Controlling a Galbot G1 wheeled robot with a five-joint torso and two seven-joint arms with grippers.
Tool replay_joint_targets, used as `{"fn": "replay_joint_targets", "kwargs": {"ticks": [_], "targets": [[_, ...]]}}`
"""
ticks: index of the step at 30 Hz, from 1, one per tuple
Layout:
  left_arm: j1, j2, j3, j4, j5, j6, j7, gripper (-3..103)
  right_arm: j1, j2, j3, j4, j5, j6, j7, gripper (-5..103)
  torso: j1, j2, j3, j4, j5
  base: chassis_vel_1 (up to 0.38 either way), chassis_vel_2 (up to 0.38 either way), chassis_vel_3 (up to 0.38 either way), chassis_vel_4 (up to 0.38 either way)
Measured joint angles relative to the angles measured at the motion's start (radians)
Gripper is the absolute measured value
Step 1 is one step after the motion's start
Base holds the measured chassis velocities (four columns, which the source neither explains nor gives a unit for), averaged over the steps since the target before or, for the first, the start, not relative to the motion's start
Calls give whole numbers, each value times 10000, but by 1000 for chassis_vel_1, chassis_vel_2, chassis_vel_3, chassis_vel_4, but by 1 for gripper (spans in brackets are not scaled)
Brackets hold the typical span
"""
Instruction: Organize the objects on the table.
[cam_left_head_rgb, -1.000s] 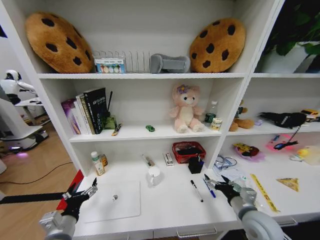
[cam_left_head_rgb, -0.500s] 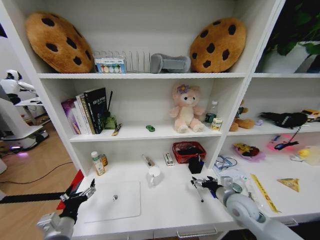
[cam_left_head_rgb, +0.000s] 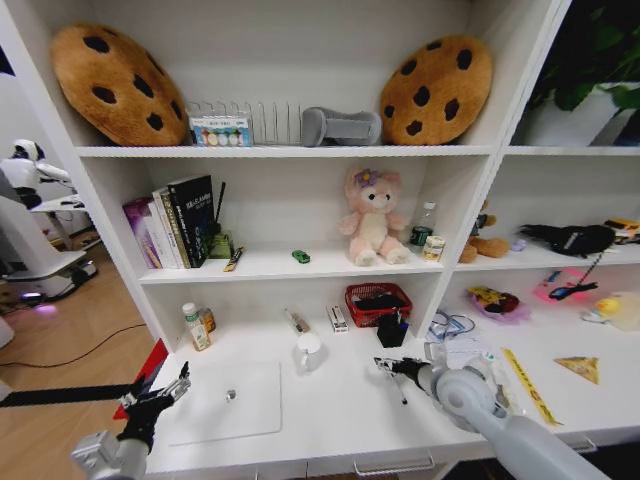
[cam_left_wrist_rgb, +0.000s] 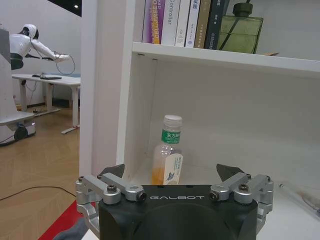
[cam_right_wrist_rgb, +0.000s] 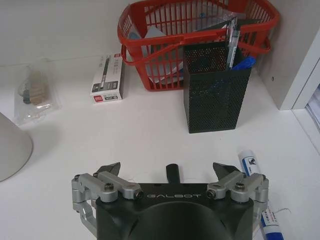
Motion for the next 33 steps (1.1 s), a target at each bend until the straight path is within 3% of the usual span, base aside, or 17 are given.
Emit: {"fn": "replay_joint_targets", "kwargs": {"ticks": [12,30,33], "targets": [[17,-73,-109,89,-65,0,-8,100,617,164,-968,-791,-615,76,-167,100,0,0,0,2,0,0,0,0,0],[6,-84,-175,169,-31,-76,3,100,687,160,-1336,-1038,-1054,56,-152,103,0,2,-1,2,-1,0,0,0,0],[2,-113,-175,174,-58,-90,0,100,793,29,-1468,-1044,-1097,-56,-145,97,0,2,-1,1,-3,0,0,0,0]]}}
